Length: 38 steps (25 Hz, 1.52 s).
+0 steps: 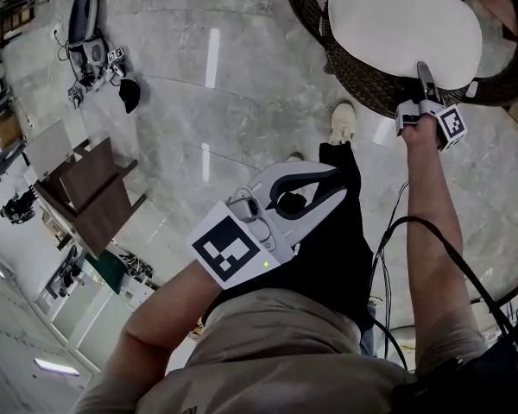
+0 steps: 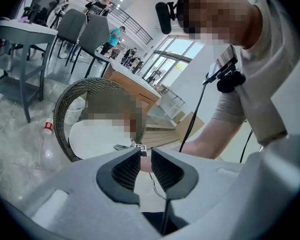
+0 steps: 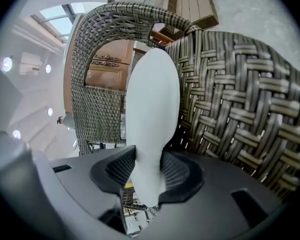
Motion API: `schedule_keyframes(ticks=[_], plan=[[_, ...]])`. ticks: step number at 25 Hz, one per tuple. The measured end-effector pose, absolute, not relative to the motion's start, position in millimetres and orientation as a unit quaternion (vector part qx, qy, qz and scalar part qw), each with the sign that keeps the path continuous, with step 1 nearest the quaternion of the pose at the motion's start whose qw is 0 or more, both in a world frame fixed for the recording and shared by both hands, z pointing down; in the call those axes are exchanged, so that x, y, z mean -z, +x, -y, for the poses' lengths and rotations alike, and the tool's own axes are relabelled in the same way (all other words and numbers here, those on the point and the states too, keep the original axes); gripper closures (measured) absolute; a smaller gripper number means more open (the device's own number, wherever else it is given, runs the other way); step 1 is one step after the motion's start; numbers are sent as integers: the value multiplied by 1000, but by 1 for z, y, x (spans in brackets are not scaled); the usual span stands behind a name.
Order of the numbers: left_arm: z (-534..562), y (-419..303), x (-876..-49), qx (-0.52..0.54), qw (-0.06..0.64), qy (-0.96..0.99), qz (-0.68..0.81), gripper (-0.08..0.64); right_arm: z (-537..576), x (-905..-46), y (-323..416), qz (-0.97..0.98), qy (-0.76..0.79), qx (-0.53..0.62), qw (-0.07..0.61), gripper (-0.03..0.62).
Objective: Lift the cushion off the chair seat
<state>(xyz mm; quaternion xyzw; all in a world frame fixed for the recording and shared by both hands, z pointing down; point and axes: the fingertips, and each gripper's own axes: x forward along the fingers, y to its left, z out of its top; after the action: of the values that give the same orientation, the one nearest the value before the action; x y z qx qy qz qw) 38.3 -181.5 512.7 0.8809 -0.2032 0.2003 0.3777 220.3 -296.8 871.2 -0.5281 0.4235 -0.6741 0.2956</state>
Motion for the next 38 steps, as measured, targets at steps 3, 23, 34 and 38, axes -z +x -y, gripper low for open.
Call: schedule_keyframes(ticks=[3, 23, 34, 38], plan=[[182, 37, -514, -197, 381, 879, 207, 509, 305, -869, 219, -427, -525, 672, 301, 433], [174, 28, -520, -185, 397, 870, 226, 509, 319, -873, 218, -437, -528, 674, 277, 480], [157, 20, -488, -171, 377, 883, 222, 509, 308, -822, 219, -449, -535, 660, 277, 504], [149, 19, -475, -163, 362, 892, 215, 509, 298, -797, 220, -466, -535, 647, 281, 508]])
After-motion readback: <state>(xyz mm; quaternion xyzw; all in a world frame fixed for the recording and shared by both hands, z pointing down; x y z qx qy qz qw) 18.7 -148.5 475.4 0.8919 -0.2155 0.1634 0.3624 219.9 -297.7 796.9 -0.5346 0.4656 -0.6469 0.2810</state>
